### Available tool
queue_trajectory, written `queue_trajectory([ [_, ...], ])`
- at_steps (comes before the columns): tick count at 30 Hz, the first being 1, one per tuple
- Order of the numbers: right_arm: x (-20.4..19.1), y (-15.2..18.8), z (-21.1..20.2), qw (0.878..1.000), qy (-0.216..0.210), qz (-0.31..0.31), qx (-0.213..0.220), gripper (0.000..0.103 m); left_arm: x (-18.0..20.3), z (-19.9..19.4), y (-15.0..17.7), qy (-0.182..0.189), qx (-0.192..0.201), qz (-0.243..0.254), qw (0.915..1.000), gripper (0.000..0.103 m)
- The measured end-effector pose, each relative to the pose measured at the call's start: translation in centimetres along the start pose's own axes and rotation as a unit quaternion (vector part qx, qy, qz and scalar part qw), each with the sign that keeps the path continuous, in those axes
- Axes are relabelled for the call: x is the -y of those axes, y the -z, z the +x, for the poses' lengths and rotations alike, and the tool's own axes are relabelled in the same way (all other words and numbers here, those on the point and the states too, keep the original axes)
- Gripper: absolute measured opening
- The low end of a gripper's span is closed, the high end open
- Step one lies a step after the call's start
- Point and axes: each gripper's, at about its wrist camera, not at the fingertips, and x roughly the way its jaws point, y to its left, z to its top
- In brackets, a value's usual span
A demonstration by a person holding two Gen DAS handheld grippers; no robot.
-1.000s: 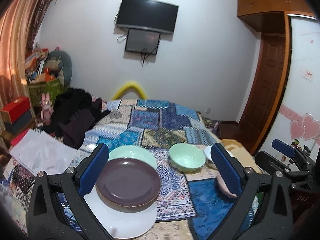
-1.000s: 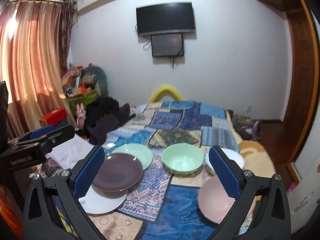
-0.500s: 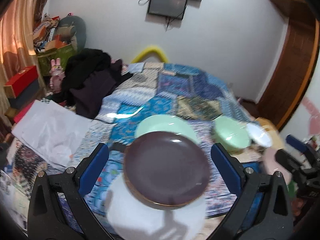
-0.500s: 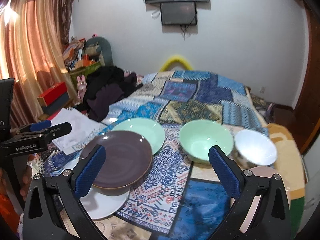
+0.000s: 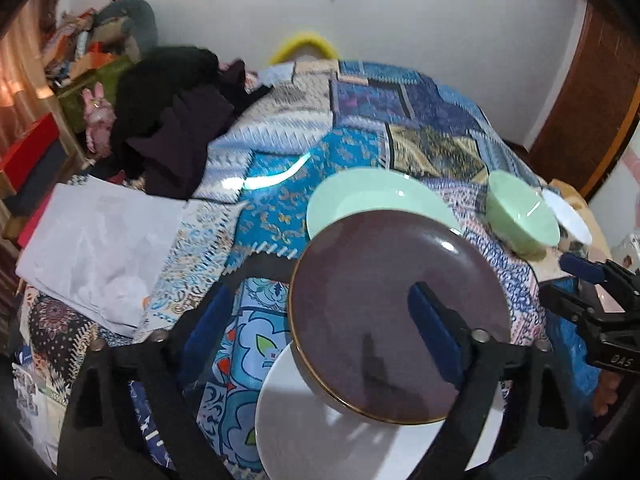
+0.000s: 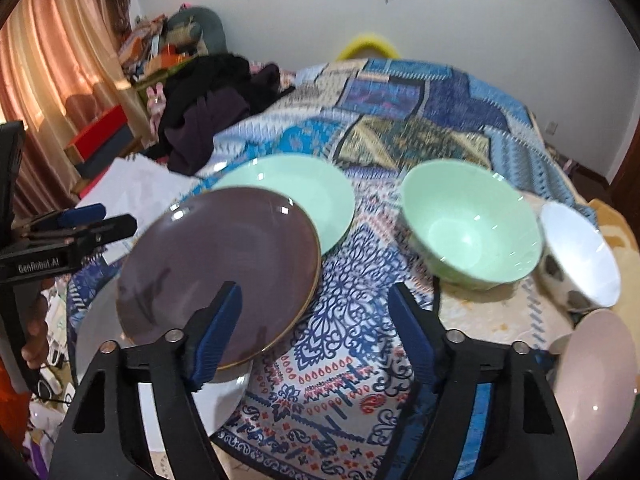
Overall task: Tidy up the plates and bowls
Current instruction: 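Carry the dark purple plate with the left gripper toward the pink bowl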
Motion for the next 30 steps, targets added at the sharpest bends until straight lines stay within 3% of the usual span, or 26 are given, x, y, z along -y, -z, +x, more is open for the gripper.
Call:
queue_trajectory([
  [7,0.3,0.2,2.2,0.999,-0.012,0.007,-0.039,0.049,-2.0,2.8,-0.2,0.032,-0.045,-0.021,0.9982,0.069],
  [15,0.6,0.2,3.3,0.997,-0.036,0.023,-0.062,0.027,-2.5,5.1,-0.1,0.063,-0.084,-0.03,0.994,0.04],
  [21,0.5,0.1,3.9,0.996,-0.05,0.029,-0.069,0.023,-3.1,6.3,0.2,0.092,-0.106,-0.047,0.989,0.027],
  [30,0.6,-0.3,4.3,0.996,-0.048,0.032,-0.068,0.022,-3.1,6.7,0.3,0.101,-0.111,-0.048,0.9875,0.027],
])
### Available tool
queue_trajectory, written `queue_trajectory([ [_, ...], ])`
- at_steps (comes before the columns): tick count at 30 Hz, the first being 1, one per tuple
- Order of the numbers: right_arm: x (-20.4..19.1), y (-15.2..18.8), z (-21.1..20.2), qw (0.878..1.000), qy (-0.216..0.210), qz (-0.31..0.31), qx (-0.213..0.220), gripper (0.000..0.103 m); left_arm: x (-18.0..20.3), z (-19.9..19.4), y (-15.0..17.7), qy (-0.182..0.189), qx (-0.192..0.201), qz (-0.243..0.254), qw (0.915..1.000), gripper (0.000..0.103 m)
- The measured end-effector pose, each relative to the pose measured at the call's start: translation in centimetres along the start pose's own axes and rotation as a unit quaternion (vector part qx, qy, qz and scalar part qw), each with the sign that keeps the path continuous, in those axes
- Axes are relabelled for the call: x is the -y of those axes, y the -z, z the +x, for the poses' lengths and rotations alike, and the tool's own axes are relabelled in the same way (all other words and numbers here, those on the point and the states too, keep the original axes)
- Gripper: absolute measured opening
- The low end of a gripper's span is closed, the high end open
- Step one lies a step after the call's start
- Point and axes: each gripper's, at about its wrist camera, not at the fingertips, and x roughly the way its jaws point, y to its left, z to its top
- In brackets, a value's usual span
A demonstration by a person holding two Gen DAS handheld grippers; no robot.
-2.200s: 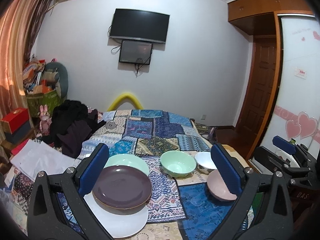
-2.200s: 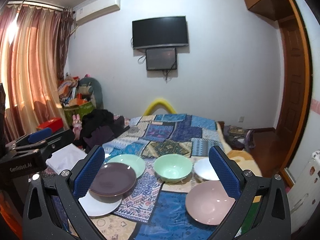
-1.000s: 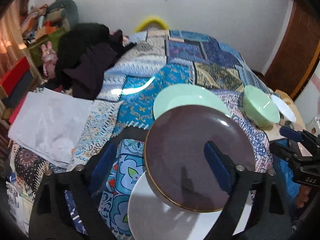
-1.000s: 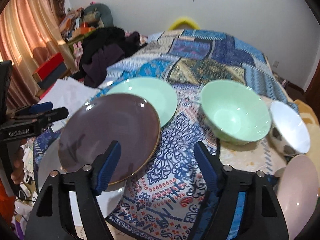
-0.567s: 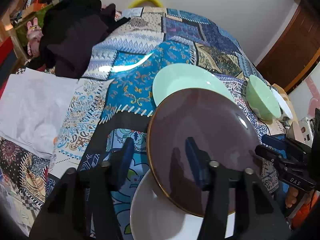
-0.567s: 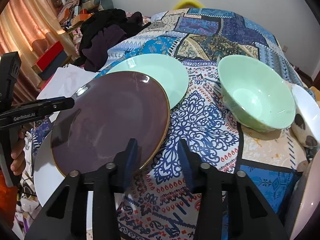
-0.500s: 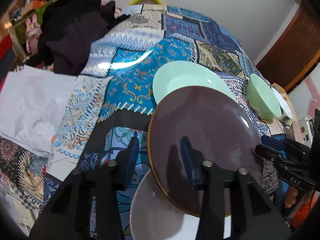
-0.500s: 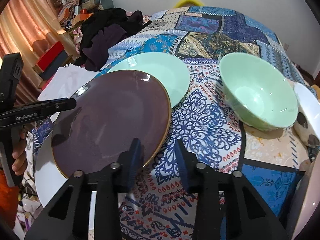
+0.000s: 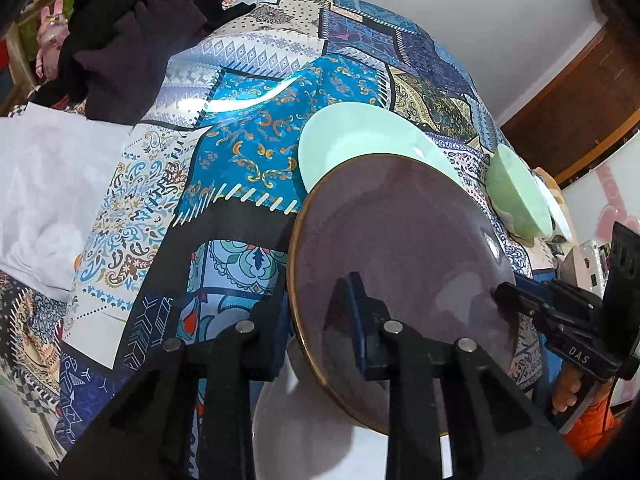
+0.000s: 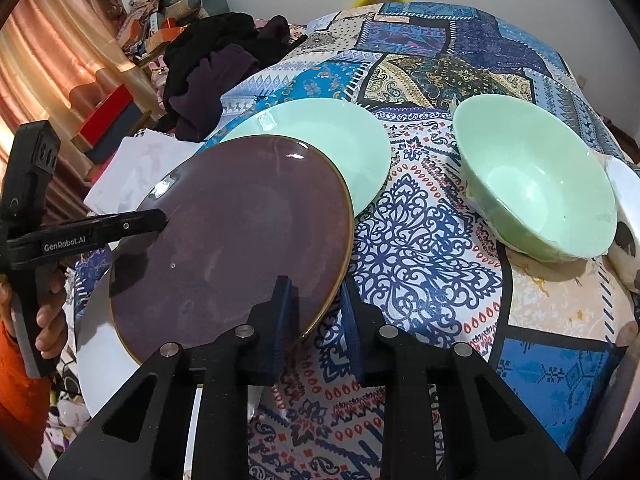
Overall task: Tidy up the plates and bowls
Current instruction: 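Carry the dark purple plate with the left gripper toward the pink bowl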
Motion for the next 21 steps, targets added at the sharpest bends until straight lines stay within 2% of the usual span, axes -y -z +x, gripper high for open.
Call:
queue_trajectory([
  [16,1.2,0.7,-1.1,1.0,0.004,0.015,0.008,0.022,2.7,-1.5,1.3,-0.022,0.017,0.043,0.9987,0.027],
  [21,1.5,0.9,-2.3,1.0,0.002,0.019,0.015,0.021,3.6,-2.2,1.8,-0.019,0.021,0.047,0.9985,0.027],
])
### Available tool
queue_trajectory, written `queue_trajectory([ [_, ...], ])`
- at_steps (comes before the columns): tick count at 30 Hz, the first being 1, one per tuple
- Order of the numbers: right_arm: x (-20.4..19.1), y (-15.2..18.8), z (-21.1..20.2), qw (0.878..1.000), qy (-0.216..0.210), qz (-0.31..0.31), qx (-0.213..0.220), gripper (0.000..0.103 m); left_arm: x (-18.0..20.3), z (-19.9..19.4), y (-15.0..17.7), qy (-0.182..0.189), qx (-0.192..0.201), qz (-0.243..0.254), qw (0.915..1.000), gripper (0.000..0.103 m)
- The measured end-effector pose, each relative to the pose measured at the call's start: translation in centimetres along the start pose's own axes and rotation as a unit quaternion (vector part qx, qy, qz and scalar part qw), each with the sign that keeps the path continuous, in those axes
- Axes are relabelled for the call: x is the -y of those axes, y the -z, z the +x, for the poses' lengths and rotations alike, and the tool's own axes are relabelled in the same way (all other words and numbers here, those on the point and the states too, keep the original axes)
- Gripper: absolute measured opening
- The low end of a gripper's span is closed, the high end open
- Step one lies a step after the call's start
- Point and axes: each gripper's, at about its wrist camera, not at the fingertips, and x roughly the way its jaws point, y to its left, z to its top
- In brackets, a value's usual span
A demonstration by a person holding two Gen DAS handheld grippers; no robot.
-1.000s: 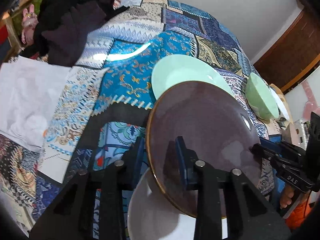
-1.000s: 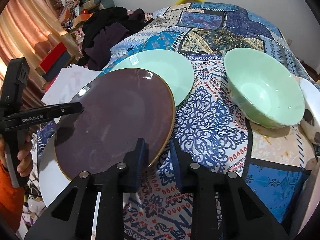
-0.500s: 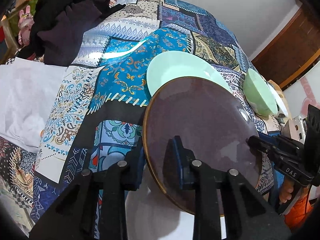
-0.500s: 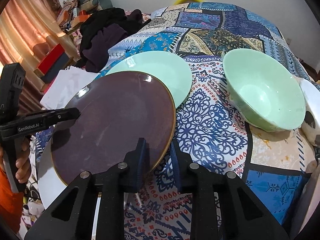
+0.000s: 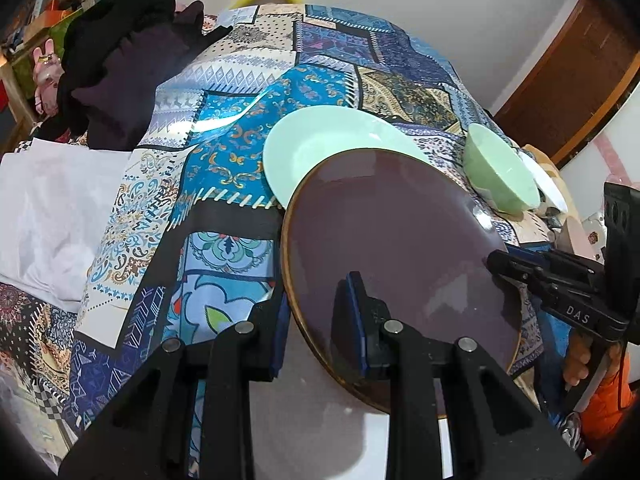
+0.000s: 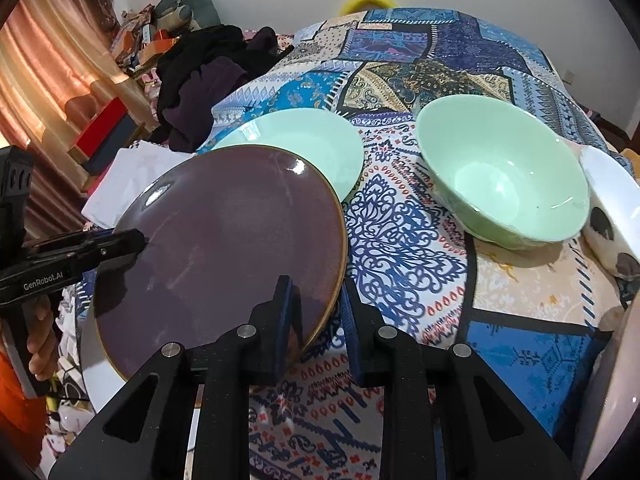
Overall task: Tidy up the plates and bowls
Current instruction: 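Carry the dark purple plate with the left gripper toward the pink bowl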
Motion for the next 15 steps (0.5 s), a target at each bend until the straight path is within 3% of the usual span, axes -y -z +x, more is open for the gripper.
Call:
queue_trajectory([
  [15,1.0,1.5,-5.4,0.999,-0.008,0.012,0.036,0.02,4.1,-3.7,1.0,0.008,0.023,0.017,0.9996,0.027],
])
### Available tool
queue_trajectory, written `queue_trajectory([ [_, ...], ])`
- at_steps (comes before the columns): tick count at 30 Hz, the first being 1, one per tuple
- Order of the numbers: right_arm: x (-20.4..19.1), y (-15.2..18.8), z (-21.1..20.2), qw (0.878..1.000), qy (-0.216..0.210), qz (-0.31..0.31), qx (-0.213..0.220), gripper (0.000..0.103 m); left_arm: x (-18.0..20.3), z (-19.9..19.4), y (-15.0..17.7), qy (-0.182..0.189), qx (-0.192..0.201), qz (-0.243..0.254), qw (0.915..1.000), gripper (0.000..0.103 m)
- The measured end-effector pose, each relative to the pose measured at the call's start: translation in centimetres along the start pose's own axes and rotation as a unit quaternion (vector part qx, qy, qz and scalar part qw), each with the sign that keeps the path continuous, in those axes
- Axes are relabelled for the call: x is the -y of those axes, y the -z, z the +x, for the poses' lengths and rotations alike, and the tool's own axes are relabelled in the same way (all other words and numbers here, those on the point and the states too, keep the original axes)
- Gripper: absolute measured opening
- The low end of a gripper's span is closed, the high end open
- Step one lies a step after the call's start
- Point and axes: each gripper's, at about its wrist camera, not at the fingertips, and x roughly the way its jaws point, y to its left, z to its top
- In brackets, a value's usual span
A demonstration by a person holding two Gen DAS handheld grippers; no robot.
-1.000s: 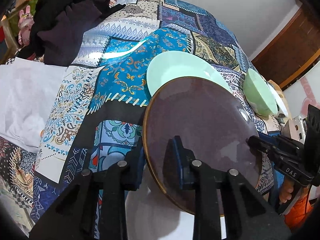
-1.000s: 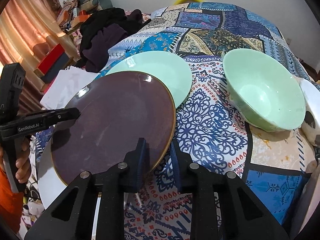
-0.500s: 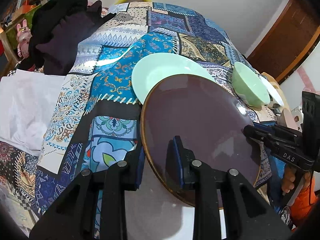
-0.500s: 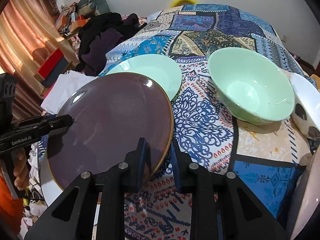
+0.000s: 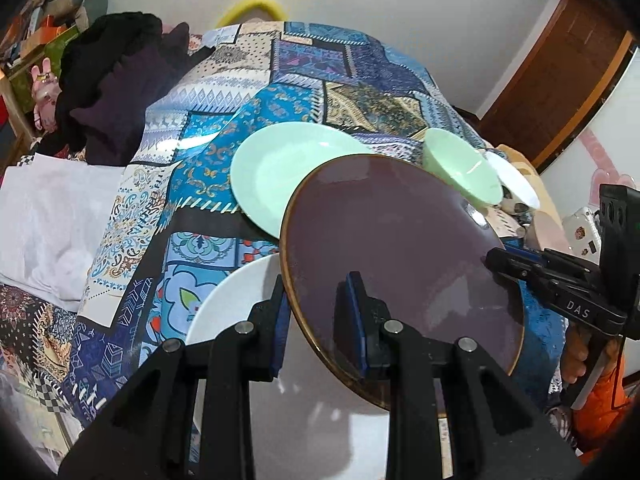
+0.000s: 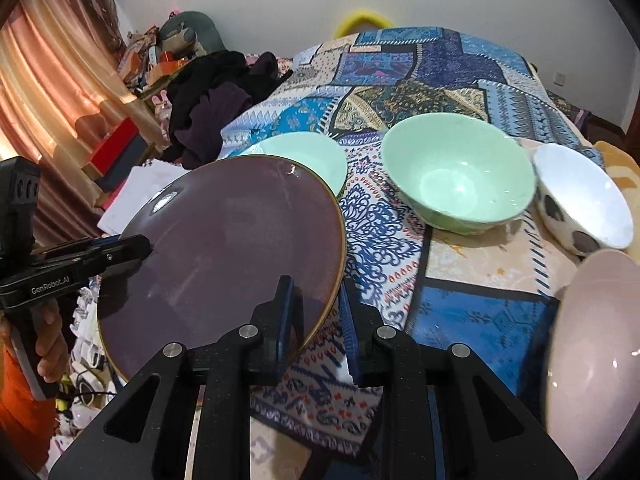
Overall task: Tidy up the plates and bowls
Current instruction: 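Carry the dark purple plate with the left gripper toward the pink bowl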
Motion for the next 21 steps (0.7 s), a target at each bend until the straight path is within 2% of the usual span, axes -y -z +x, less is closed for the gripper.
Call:
queue_trajectory([
  [10,1.2,1.6,-4.0,1.0,0.01,0.012,0.025,0.02,4.0,-2.2,0.5,0.01,0.012,0.019,0.9997,0.027],
  [21,3.1,4.3,-7.5,0.999,0.02,0.033,0.036,0.02,8.5,-3.3,2.1,0.02,0.007,0.04,0.999,0.027],
])
